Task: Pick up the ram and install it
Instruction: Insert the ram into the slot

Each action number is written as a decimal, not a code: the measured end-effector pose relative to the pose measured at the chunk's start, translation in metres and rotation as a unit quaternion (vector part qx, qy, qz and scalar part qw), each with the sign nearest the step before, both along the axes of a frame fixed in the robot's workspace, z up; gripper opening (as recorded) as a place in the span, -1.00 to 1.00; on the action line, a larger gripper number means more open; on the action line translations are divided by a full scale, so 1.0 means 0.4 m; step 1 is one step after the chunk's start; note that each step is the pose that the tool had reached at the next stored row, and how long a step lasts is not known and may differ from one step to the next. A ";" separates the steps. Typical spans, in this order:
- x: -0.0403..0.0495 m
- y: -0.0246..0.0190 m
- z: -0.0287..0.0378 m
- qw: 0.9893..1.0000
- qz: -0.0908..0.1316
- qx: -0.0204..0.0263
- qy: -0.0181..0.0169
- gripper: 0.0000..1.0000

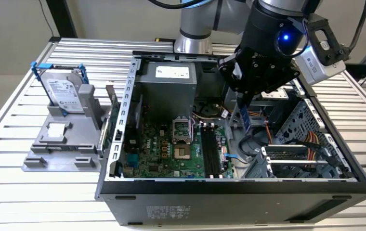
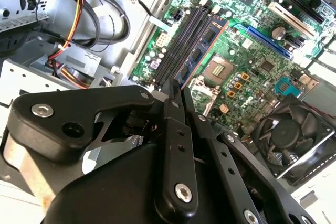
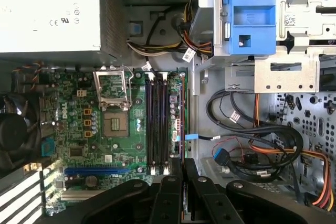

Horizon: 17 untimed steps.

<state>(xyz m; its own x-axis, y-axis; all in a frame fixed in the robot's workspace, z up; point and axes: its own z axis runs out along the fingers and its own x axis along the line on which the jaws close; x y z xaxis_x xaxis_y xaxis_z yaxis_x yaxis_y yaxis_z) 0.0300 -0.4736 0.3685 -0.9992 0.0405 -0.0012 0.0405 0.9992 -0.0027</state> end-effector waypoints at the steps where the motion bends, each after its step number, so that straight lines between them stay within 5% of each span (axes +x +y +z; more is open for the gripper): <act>1: 0.000 0.000 0.000 1.000 0.000 0.000 0.000 -1.00; 17: 0.000 0.000 -0.008 1.000 -0.003 0.000 0.000 -1.00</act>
<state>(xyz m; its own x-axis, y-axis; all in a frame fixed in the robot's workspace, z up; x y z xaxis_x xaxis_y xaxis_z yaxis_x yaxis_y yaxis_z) 0.0300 -0.4736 0.3653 -0.9989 0.0474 -0.0013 0.0474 0.9989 -0.0027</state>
